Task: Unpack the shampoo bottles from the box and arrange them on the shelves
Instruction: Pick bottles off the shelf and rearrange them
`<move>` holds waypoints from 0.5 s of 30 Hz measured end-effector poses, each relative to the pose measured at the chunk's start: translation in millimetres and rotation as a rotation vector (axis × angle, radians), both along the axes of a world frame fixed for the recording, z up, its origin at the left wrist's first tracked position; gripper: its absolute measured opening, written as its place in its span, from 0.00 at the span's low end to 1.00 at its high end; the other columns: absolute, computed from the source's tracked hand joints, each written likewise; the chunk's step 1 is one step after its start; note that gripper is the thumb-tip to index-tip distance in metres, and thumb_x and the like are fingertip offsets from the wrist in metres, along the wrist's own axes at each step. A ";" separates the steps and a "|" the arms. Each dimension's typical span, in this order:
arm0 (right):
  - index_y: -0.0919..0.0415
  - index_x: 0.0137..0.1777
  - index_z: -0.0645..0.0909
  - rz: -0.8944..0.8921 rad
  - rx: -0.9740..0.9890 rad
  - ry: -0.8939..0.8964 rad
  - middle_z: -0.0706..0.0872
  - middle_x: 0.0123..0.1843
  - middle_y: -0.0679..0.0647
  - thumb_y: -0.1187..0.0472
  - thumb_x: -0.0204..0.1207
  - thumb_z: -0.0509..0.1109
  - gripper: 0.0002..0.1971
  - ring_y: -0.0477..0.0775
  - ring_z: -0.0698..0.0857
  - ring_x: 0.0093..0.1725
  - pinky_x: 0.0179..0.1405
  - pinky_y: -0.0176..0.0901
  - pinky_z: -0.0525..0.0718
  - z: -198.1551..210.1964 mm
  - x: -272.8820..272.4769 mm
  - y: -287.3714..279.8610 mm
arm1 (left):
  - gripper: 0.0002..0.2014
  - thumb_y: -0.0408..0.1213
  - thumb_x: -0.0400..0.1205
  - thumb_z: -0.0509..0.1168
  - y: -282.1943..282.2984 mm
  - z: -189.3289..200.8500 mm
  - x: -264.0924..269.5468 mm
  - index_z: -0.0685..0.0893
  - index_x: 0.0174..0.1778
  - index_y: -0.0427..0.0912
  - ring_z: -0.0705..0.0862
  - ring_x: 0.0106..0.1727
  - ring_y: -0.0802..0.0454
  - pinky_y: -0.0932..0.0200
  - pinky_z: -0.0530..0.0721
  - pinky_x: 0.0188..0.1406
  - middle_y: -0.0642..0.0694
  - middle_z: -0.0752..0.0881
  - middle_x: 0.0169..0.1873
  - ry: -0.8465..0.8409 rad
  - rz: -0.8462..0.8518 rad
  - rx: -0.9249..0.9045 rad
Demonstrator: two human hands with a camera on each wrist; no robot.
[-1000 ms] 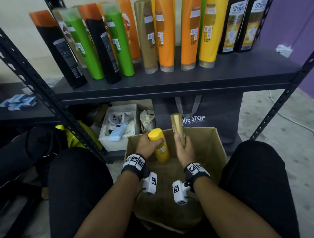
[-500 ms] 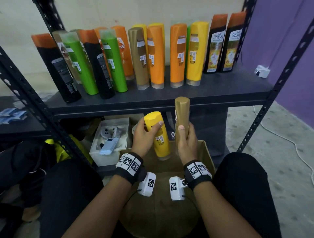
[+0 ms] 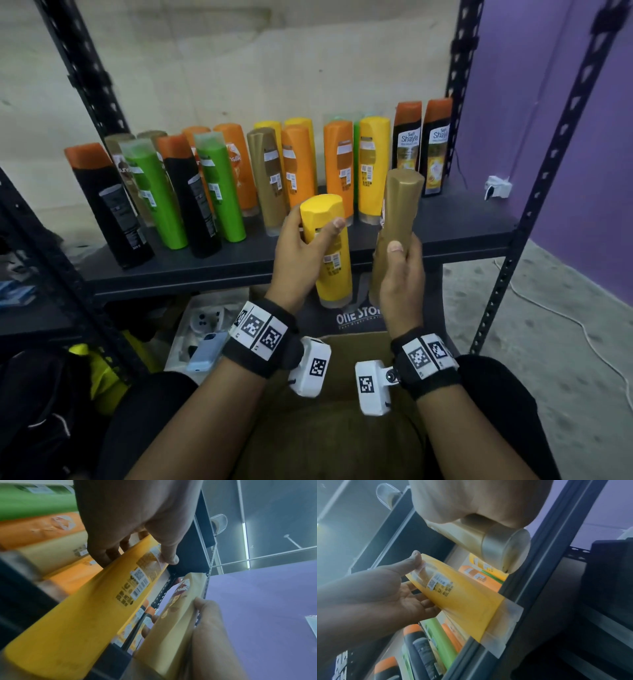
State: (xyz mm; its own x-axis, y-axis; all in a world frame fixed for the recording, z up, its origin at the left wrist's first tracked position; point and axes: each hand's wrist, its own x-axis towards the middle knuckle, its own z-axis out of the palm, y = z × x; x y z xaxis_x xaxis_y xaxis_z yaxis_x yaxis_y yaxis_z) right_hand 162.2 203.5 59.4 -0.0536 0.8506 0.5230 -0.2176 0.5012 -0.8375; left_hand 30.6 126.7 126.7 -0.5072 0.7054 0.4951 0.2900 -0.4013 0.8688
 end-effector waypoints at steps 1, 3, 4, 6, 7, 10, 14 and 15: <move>0.49 0.76 0.75 -0.011 0.015 0.007 0.86 0.61 0.49 0.35 0.81 0.56 0.29 0.46 0.85 0.56 0.52 0.38 0.80 8.0 0.0 3.7 | 0.17 0.46 0.84 0.74 3.6 8.3 0.7 0.83 0.67 0.48 0.88 0.63 0.52 0.48 0.88 0.64 0.46 0.89 0.61 0.009 -0.012 0.015; 0.45 0.73 0.75 -0.021 0.049 0.016 0.86 0.60 0.47 0.36 0.83 0.57 0.24 0.46 0.84 0.57 0.54 0.42 0.82 23.2 0.3 10.5 | 0.15 0.45 0.84 0.74 10.7 23.6 1.2 0.84 0.65 0.50 0.89 0.61 0.55 0.56 0.89 0.59 0.50 0.91 0.57 0.024 -0.037 0.053; 0.43 0.72 0.75 -0.017 0.065 0.017 0.85 0.60 0.46 0.37 0.83 0.58 0.21 0.46 0.85 0.57 0.55 0.45 0.83 31.0 0.6 13.9 | 0.14 0.45 0.84 0.74 14.4 30.7 1.4 0.84 0.64 0.51 0.90 0.59 0.56 0.58 0.89 0.57 0.52 0.91 0.55 0.031 -0.044 0.071; 0.43 0.73 0.75 0.000 0.089 0.014 0.85 0.63 0.45 0.38 0.85 0.60 0.20 0.45 0.85 0.62 0.62 0.52 0.85 45.1 0.2 22.5 | 0.13 0.46 0.85 0.74 22.3 43.7 1.2 0.84 0.64 0.51 0.91 0.58 0.56 0.58 0.90 0.55 0.53 0.92 0.54 0.046 -0.049 0.107; 0.44 0.76 0.75 0.011 0.098 0.006 0.85 0.67 0.44 0.38 0.86 0.61 0.22 0.45 0.84 0.66 0.67 0.55 0.84 51.2 -0.3 27.1 | 0.14 0.46 0.85 0.74 26.5 48.9 1.0 0.84 0.64 0.50 0.91 0.57 0.56 0.57 0.90 0.55 0.52 0.92 0.54 0.049 -0.050 0.123; 0.47 0.83 0.70 0.050 0.113 -0.018 0.82 0.75 0.47 0.40 0.86 0.64 0.27 0.48 0.80 0.75 0.75 0.60 0.80 63.6 -2.9 39.3 | 0.15 0.47 0.83 0.75 39.9 59.4 0.4 0.84 0.63 0.48 0.92 0.56 0.53 0.53 0.91 0.56 0.50 0.93 0.52 0.042 -0.036 0.156; 0.48 0.87 0.65 0.064 0.130 -0.033 0.76 0.82 0.47 0.42 0.86 0.67 0.31 0.46 0.75 0.81 0.81 0.58 0.75 65.0 -6.0 53.8 | 0.14 0.49 0.82 0.76 58.1 63.6 -2.5 0.85 0.60 0.52 0.92 0.54 0.56 0.57 0.91 0.50 0.52 0.93 0.51 0.068 -0.024 0.145; 0.48 0.86 0.65 0.061 0.133 -0.040 0.75 0.82 0.46 0.43 0.86 0.67 0.31 0.45 0.74 0.81 0.81 0.55 0.74 63.5 -6.6 57.5 | 0.12 0.49 0.82 0.76 62.1 63.8 -2.0 0.85 0.59 0.54 0.92 0.53 0.57 0.57 0.91 0.50 0.53 0.93 0.50 0.072 -0.027 0.139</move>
State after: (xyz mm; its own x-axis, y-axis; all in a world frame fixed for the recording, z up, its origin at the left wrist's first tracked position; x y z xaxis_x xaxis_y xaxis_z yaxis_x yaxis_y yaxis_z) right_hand 155.6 261.0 122.9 -0.1262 0.7683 0.6275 -0.2183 0.5956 -0.7731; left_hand 28.6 188.8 190.6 -0.4487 0.6402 0.6235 0.3375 -0.5247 0.7816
